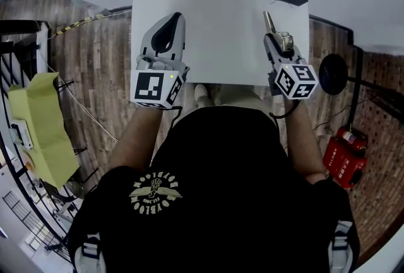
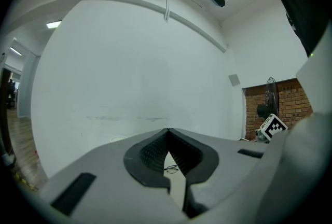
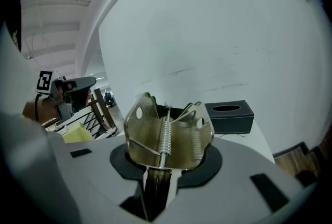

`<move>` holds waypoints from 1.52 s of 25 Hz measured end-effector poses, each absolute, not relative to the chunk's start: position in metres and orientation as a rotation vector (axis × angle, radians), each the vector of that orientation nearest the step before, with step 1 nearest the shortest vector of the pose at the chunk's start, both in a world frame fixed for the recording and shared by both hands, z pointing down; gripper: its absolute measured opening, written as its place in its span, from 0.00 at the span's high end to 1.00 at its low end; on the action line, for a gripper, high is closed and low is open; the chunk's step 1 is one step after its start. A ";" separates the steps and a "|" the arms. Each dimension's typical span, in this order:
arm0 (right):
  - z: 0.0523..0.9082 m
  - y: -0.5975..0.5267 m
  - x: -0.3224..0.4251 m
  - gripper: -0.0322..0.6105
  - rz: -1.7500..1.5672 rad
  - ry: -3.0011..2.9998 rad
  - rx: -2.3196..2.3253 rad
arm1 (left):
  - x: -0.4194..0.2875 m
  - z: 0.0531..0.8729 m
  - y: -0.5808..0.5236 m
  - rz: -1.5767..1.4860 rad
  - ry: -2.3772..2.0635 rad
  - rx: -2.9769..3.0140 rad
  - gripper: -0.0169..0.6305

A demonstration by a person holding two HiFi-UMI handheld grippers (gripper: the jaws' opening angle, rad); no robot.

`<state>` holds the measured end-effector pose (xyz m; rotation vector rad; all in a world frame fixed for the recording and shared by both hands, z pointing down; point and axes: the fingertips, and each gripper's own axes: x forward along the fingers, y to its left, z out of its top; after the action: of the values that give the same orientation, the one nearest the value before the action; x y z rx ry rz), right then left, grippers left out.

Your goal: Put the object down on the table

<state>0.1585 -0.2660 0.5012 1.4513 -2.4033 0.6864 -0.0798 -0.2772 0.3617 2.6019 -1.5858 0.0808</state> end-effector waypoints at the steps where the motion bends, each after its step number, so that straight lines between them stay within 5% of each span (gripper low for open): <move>1: 0.505 -0.265 0.159 0.78 0.694 -2.398 1.447 | -0.080 0.361 -0.276 0.084 -1.586 2.604 0.96; 38: 0.690 -0.252 0.181 0.78 1.022 -2.062 1.386 | -0.106 0.376 -0.259 0.161 -1.647 2.523 0.96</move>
<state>0.1807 -0.2516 0.6899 1.3856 -2.0615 1.0219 -0.1063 -0.2593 0.3755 2.5235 -1.6472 0.1613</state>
